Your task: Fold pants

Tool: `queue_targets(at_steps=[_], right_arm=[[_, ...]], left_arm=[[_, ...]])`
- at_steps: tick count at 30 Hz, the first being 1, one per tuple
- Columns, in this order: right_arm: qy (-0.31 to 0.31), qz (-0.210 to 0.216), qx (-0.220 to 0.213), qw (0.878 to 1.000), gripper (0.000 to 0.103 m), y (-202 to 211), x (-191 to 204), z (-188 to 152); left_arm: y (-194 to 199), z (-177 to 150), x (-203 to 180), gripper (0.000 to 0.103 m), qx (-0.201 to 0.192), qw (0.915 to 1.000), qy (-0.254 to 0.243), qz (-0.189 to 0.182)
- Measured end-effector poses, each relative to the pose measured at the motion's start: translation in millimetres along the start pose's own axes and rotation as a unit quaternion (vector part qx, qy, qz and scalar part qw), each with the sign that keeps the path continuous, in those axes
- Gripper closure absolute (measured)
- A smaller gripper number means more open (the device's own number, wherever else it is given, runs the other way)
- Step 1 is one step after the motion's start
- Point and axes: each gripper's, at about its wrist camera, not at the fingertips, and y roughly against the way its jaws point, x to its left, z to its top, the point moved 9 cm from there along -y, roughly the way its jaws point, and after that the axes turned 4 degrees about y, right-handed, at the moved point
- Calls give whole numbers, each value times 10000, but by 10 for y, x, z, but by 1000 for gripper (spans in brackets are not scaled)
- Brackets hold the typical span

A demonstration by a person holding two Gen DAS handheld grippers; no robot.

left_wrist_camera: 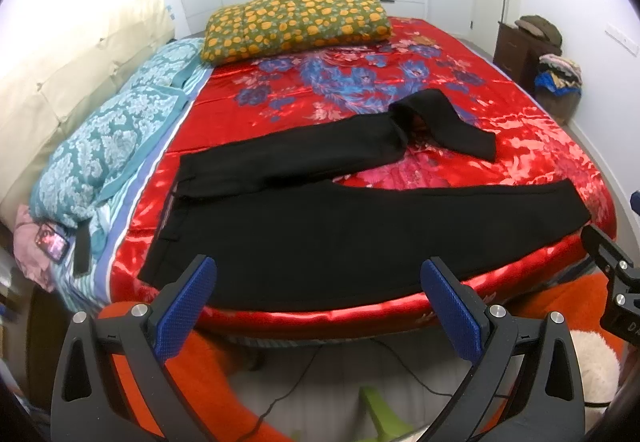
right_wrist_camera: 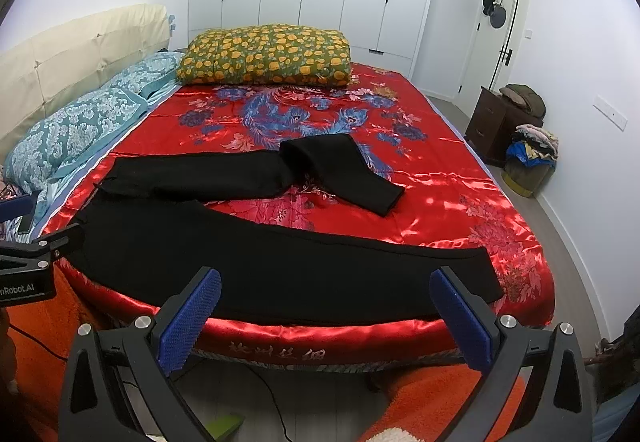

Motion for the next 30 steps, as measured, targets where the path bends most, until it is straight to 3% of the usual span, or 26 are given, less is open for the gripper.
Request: queue_targets(at_steps=[30], right_arm=[[81, -13, 202, 9998, 0, -128, 42, -72]], left_arm=[[-121, -79, -68, 1, 180, 9998, -66, 35]])
